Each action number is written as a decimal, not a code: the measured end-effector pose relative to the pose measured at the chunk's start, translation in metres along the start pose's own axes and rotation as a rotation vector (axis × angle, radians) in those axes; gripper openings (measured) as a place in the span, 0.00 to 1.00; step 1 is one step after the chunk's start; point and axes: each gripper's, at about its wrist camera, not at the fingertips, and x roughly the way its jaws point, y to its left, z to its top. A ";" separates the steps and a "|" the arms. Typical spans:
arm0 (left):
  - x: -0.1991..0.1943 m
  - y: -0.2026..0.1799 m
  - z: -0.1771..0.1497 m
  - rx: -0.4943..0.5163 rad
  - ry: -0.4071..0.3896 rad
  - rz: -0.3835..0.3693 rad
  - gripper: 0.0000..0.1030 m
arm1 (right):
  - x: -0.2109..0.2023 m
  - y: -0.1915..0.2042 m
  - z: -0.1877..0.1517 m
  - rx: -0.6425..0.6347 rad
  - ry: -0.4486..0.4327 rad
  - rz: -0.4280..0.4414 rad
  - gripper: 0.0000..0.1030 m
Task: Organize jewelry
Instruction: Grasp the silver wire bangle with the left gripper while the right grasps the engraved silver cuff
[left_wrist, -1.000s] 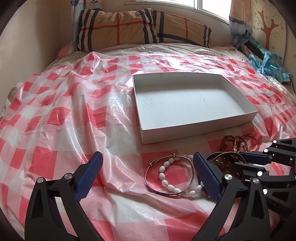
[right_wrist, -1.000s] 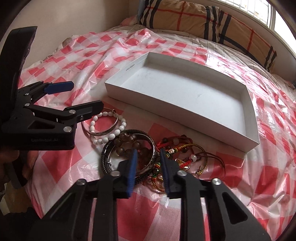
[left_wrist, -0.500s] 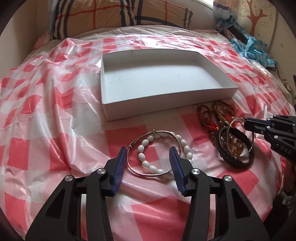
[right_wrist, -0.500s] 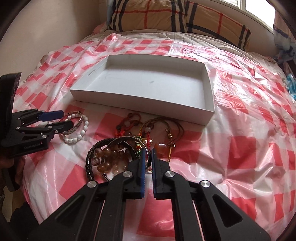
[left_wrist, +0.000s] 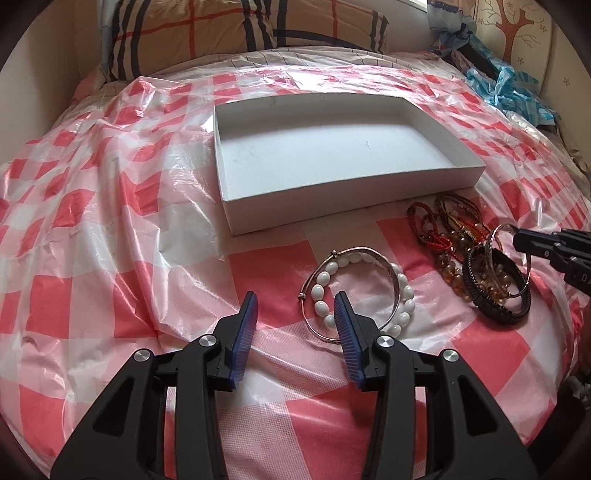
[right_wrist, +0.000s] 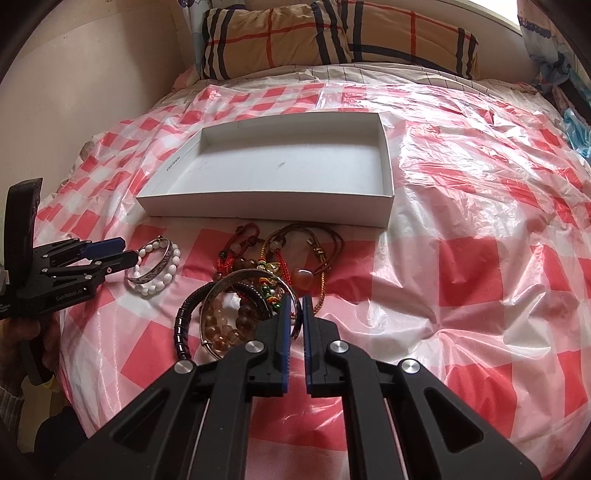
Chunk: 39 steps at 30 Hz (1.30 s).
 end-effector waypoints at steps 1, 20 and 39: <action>0.000 -0.002 -0.001 0.005 -0.004 0.006 0.35 | -0.001 0.000 0.000 0.002 -0.003 0.001 0.06; 0.006 -0.036 0.011 0.114 -0.005 0.045 0.81 | 0.012 0.038 -0.002 -0.215 0.029 0.021 0.83; 0.003 -0.030 0.012 0.050 -0.021 0.018 0.59 | 0.017 0.004 0.010 -0.114 0.038 -0.018 0.88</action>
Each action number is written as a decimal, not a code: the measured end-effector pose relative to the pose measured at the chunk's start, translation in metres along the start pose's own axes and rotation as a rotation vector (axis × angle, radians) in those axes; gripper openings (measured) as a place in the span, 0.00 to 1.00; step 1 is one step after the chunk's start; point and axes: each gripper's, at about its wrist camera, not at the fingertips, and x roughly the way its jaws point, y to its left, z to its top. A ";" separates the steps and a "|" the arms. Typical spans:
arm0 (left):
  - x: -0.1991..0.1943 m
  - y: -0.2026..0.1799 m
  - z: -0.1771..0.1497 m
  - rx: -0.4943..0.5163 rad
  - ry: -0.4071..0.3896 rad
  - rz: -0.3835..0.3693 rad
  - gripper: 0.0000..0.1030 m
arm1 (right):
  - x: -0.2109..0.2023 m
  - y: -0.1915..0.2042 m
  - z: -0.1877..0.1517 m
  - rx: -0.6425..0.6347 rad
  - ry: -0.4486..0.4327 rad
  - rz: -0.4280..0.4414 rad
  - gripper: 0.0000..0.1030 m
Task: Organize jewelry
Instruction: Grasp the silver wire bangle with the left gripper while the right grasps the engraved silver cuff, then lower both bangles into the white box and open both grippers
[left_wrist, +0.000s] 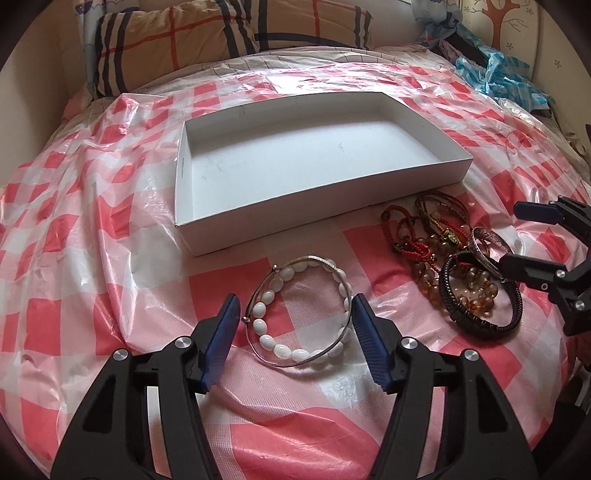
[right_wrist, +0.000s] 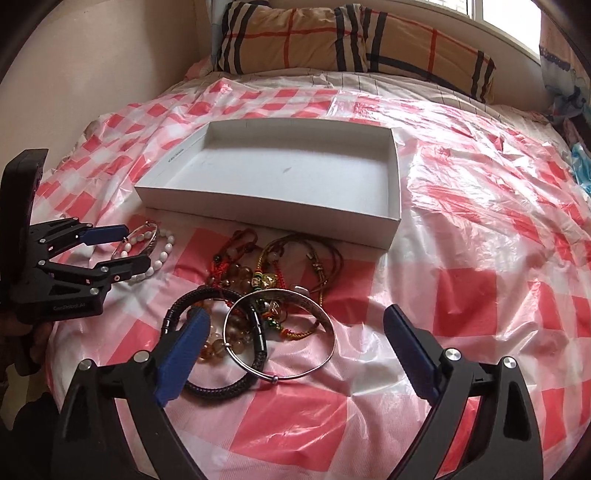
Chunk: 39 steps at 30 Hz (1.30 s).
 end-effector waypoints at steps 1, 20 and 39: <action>0.001 0.002 0.001 -0.004 0.001 0.001 0.62 | 0.005 0.000 -0.001 -0.007 0.014 0.005 0.88; -0.026 0.013 0.003 -0.082 -0.106 -0.039 0.56 | -0.021 -0.008 -0.005 0.054 -0.101 0.037 0.65; -0.016 0.005 0.062 -0.152 -0.211 0.028 0.56 | -0.005 0.001 0.060 0.044 -0.217 0.023 0.65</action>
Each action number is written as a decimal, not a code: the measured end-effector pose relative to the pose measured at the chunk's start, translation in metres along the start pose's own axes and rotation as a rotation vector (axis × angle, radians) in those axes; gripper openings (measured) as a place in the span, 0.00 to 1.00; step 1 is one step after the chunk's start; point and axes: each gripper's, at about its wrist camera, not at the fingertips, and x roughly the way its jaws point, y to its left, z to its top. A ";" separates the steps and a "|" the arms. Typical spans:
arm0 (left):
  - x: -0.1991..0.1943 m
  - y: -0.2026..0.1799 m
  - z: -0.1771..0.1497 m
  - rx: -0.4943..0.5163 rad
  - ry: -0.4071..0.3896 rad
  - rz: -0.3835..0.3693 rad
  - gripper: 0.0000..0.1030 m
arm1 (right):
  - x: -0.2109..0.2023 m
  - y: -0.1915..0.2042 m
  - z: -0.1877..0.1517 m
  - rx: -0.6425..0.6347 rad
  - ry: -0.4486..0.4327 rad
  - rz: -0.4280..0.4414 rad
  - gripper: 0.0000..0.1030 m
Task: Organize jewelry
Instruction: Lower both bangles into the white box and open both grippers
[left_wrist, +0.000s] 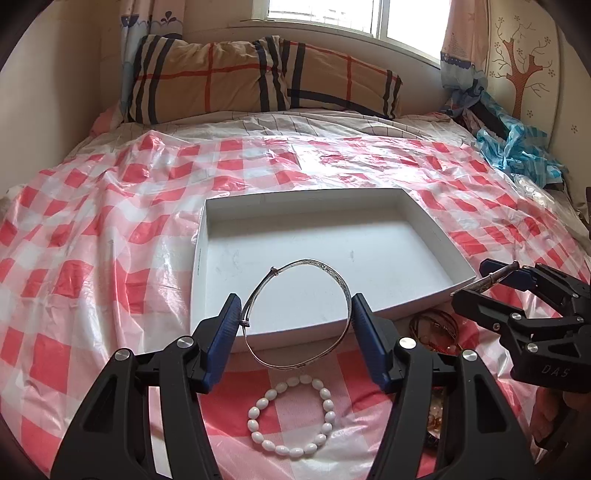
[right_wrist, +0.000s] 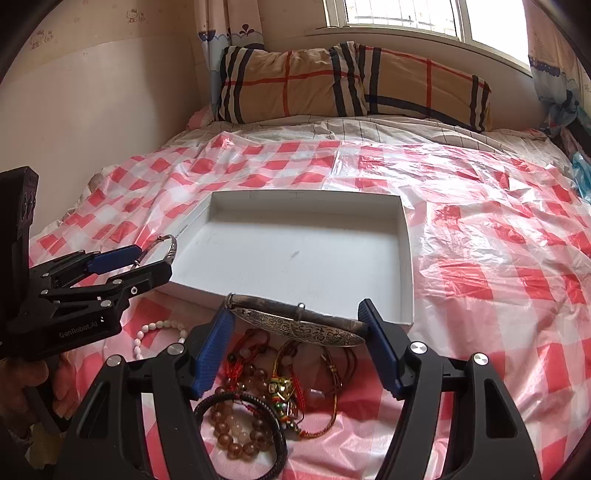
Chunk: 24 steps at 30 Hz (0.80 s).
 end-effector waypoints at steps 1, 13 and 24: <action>0.004 0.000 0.001 -0.004 0.002 0.000 0.56 | 0.005 0.000 0.003 -0.002 0.000 0.000 0.65; 0.036 0.002 0.017 -0.031 0.001 0.005 0.56 | 0.045 0.003 0.029 -0.017 -0.012 -0.014 0.65; 0.065 -0.003 0.020 -0.041 0.049 0.009 0.56 | 0.071 -0.008 0.029 -0.024 0.046 -0.086 0.66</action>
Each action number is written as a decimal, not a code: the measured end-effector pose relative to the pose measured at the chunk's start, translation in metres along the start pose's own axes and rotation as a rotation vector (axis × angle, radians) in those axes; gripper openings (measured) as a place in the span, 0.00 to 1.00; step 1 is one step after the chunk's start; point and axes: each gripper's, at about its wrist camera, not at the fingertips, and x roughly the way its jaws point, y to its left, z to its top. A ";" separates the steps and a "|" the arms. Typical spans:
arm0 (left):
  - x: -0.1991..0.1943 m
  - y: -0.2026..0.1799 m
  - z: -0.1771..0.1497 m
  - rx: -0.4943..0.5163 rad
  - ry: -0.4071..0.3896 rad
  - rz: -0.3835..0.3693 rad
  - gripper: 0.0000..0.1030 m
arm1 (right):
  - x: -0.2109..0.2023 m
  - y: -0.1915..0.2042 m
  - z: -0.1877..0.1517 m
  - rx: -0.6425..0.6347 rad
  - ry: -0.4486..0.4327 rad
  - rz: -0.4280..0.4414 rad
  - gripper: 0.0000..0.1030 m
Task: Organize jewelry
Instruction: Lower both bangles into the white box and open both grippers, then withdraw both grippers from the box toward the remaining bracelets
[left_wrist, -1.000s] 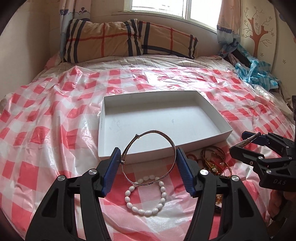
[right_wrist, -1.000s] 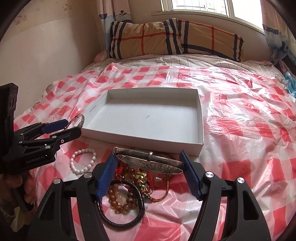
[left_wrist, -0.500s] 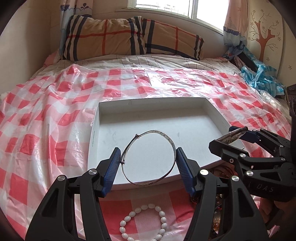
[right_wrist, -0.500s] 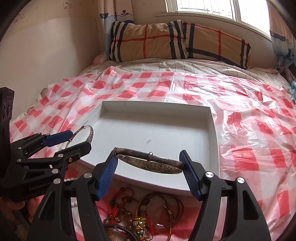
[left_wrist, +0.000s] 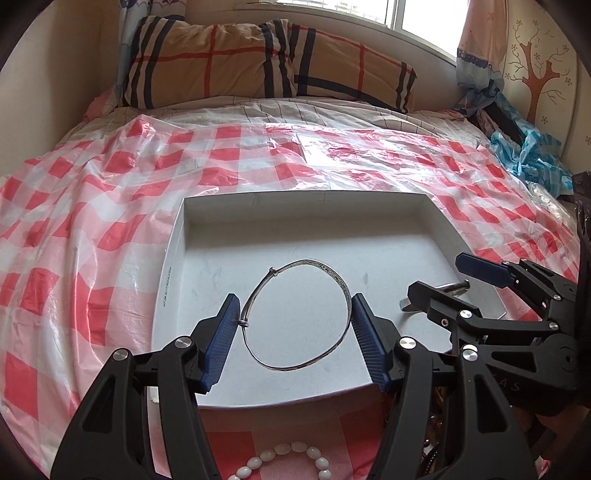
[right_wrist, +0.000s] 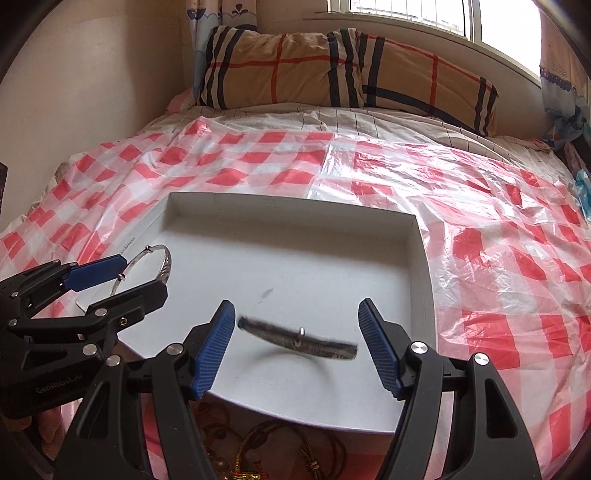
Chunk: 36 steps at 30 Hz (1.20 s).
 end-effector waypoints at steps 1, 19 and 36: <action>0.001 0.000 0.000 -0.001 0.005 0.001 0.57 | -0.001 -0.001 0.000 0.004 -0.003 -0.003 0.66; -0.017 -0.006 -0.015 0.018 0.011 0.011 0.69 | -0.045 -0.019 -0.036 0.076 0.001 0.008 0.72; -0.044 0.021 -0.060 0.019 0.091 0.007 0.76 | -0.066 -0.049 -0.095 0.065 0.125 -0.022 0.72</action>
